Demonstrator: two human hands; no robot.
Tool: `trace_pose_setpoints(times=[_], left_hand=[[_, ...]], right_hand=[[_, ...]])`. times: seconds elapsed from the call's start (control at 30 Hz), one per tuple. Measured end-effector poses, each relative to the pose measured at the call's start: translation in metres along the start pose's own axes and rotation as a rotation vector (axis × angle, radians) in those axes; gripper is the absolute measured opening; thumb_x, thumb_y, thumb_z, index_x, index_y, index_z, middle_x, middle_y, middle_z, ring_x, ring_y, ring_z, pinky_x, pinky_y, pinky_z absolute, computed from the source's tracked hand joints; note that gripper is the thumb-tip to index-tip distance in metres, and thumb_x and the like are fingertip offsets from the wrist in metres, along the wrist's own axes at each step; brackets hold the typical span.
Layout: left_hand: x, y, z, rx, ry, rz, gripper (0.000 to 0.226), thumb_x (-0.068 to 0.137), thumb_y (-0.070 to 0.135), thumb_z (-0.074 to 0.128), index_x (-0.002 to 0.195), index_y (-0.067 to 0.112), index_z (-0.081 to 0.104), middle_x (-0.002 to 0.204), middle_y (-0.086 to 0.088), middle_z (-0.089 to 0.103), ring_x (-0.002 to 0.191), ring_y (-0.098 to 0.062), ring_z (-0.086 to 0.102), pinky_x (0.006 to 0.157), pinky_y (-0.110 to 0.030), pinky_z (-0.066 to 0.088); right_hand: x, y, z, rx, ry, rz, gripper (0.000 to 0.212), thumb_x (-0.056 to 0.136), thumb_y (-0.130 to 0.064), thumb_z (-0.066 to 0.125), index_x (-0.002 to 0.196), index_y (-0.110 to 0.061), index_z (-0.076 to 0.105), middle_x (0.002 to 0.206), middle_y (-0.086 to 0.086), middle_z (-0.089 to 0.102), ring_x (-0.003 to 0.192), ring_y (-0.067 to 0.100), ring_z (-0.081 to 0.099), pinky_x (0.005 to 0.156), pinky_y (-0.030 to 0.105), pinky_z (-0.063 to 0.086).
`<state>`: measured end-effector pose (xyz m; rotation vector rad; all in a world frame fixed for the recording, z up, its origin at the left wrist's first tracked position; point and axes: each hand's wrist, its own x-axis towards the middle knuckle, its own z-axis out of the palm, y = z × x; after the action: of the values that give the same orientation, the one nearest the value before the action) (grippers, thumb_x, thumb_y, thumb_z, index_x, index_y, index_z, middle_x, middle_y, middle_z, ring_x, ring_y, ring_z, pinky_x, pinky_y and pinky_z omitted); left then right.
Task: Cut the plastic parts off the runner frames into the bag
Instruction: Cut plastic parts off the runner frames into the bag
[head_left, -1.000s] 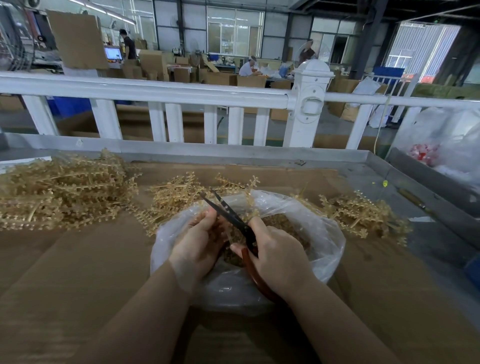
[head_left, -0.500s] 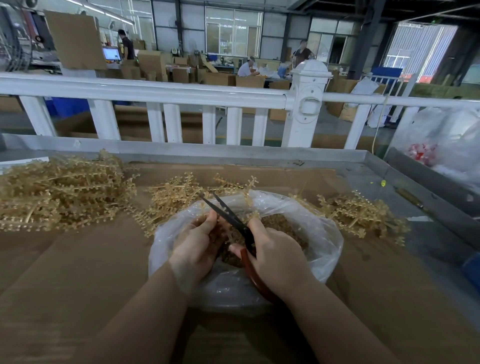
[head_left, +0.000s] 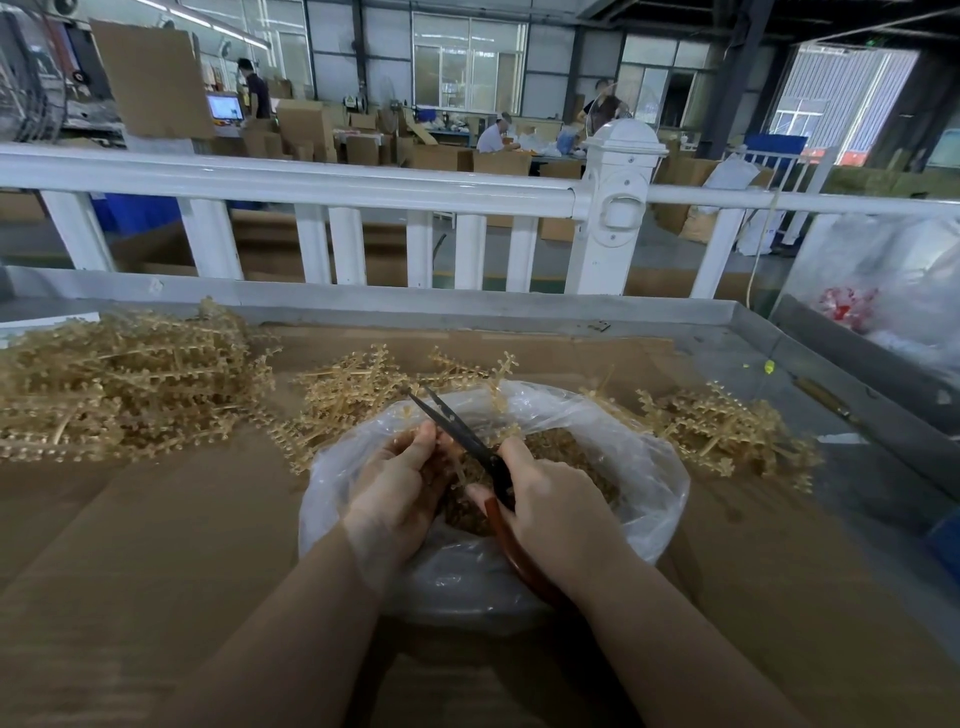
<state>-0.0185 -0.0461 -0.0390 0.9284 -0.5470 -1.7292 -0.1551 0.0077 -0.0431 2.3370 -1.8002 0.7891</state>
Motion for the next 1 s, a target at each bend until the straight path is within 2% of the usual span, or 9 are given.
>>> trace_pose_setpoints(times=[0.1, 0.2, 0.27, 0.37, 0.53, 0.63, 0.73, 0.87, 1.0], left_hand=[[-0.001, 0.0, 0.001, 0.005, 0.018, 0.013, 0.011, 0.095, 0.012, 0.053, 0.091, 0.006, 0.06, 0.081, -0.009, 0.064, 0.074, -0.019, 0.064, 0.063, -0.03, 0.06], [-0.003, -0.001, 0.002, 0.024, 0.038, 0.035, 0.01, 0.096, 0.014, 0.053, 0.093, 0.007, 0.06, 0.099, -0.017, 0.064, 0.096, -0.029, 0.064, 0.088, -0.042, 0.055], [-0.006, -0.002, 0.004, 0.044, 0.046, 0.058, 0.01, 0.097, 0.014, 0.051, 0.094, 0.008, 0.059, 0.106, -0.02, 0.063, 0.102, -0.032, 0.062, 0.096, -0.049, 0.05], [-0.008, -0.004, 0.006, 0.112, 0.065, 0.106, 0.011, 0.096, 0.016, 0.052, 0.091, 0.01, 0.06, 0.086, -0.011, 0.068, 0.08, -0.023, 0.066, 0.071, -0.04, 0.057], [-0.013, -0.004, 0.006, 0.167, 0.053, 0.113, 0.011, 0.097, 0.016, 0.052, 0.095, 0.01, 0.061, 0.085, -0.009, 0.069, 0.07, -0.018, 0.068, 0.045, -0.025, 0.052], [-0.017, -0.002, 0.007, 0.141, 0.012, 0.103, 0.012, 0.096, 0.014, 0.051, 0.094, 0.008, 0.061, 0.072, -0.007, 0.069, 0.055, -0.014, 0.068, 0.042, -0.024, 0.051], [-0.019, -0.002, 0.008, 0.111, -0.01, 0.1, 0.011, 0.097, 0.012, 0.051, 0.092, 0.007, 0.059, 0.057, -0.003, 0.067, 0.048, -0.011, 0.066, 0.04, -0.024, 0.05], [-0.018, -0.002, 0.008, 0.108, -0.012, 0.101, 0.011, 0.096, 0.012, 0.052, 0.09, 0.007, 0.059, 0.061, -0.005, 0.068, 0.053, -0.014, 0.067, 0.044, -0.025, 0.052], [-0.018, -0.002, 0.007, 0.101, -0.018, 0.08, 0.011, 0.096, 0.013, 0.052, 0.093, 0.006, 0.06, 0.07, -0.01, 0.07, 0.057, -0.017, 0.07, 0.045, -0.026, 0.053]], right_hand=[[0.0, 0.001, 0.0, -0.002, -0.001, -0.003, 0.029, 0.096, -0.044, 0.042, 0.111, -0.019, 0.042, 0.074, -0.003, 0.059, 0.065, 0.014, 0.056, 0.061, 0.022, 0.041], [-0.001, 0.001, -0.001, -0.003, 0.015, -0.009, 0.029, 0.096, -0.043, 0.044, 0.11, -0.018, 0.044, 0.074, -0.003, 0.06, 0.067, 0.015, 0.058, 0.062, 0.023, 0.044], [-0.002, 0.001, 0.0, -0.002, 0.03, -0.012, 0.033, 0.094, -0.045, 0.046, 0.113, -0.018, 0.045, 0.075, -0.004, 0.061, 0.068, 0.013, 0.059, 0.064, 0.024, 0.048], [-0.003, 0.002, 0.001, 0.03, 0.046, 0.003, 0.037, 0.092, -0.052, 0.047, 0.111, -0.02, 0.046, 0.078, -0.005, 0.06, 0.071, 0.012, 0.057, 0.067, 0.026, 0.049], [-0.002, 0.003, 0.001, 0.063, 0.029, 0.033, 0.041, 0.09, -0.055, 0.046, 0.113, -0.022, 0.044, 0.084, -0.005, 0.06, 0.077, 0.011, 0.056, 0.071, 0.025, 0.049], [-0.001, 0.002, -0.001, 0.081, 0.026, 0.034, 0.037, 0.091, -0.054, 0.047, 0.109, -0.022, 0.044, 0.079, -0.006, 0.059, 0.071, 0.009, 0.056, 0.066, 0.021, 0.045], [0.0, 0.001, -0.003, 0.082, 0.016, 0.037, 0.035, 0.091, -0.052, 0.049, 0.106, -0.021, 0.045, 0.076, -0.005, 0.06, 0.069, 0.012, 0.057, 0.064, 0.023, 0.046], [0.002, 0.001, -0.004, 0.062, 0.012, 0.026, 0.031, 0.093, -0.048, 0.048, 0.103, -0.019, 0.046, 0.072, -0.003, 0.061, 0.067, 0.015, 0.06, 0.063, 0.028, 0.048], [0.002, 0.002, -0.003, 0.033, 0.014, 0.02, 0.027, 0.095, -0.044, 0.046, 0.104, -0.019, 0.046, 0.07, -0.006, 0.057, 0.065, 0.014, 0.059, 0.06, 0.023, 0.044]])
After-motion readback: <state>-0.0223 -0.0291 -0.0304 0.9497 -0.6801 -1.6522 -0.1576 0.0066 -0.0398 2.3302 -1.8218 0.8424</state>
